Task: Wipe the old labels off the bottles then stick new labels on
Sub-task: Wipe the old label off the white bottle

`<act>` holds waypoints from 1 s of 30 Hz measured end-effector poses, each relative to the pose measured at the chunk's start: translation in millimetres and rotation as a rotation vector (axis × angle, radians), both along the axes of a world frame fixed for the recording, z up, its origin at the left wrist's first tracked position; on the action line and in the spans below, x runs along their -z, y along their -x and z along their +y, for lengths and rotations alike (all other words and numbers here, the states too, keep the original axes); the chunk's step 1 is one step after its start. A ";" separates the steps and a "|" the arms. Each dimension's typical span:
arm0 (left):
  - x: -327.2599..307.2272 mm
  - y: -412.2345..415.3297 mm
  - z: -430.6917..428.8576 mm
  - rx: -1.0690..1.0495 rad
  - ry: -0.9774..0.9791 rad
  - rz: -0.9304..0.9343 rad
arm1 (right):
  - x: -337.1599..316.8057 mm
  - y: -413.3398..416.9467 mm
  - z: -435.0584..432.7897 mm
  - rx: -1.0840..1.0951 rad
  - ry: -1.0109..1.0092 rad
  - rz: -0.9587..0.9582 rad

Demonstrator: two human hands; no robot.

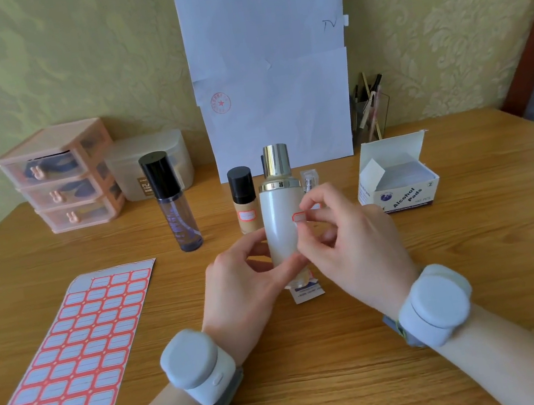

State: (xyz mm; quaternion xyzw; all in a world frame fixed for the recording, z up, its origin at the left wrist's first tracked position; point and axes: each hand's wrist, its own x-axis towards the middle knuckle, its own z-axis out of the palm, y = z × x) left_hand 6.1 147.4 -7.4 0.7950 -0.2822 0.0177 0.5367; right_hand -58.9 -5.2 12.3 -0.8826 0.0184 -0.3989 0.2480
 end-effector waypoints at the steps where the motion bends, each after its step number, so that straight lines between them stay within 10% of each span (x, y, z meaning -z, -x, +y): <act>1: -0.1 0.0 -0.6 -0.010 0.004 0.001 | -0.3 0.9 0.6 -0.008 0.004 0.006; 30: 0.5 4.4 -5.5 -0.095 0.000 -0.025 | 3.1 -1.7 3.9 0.015 -0.024 -0.004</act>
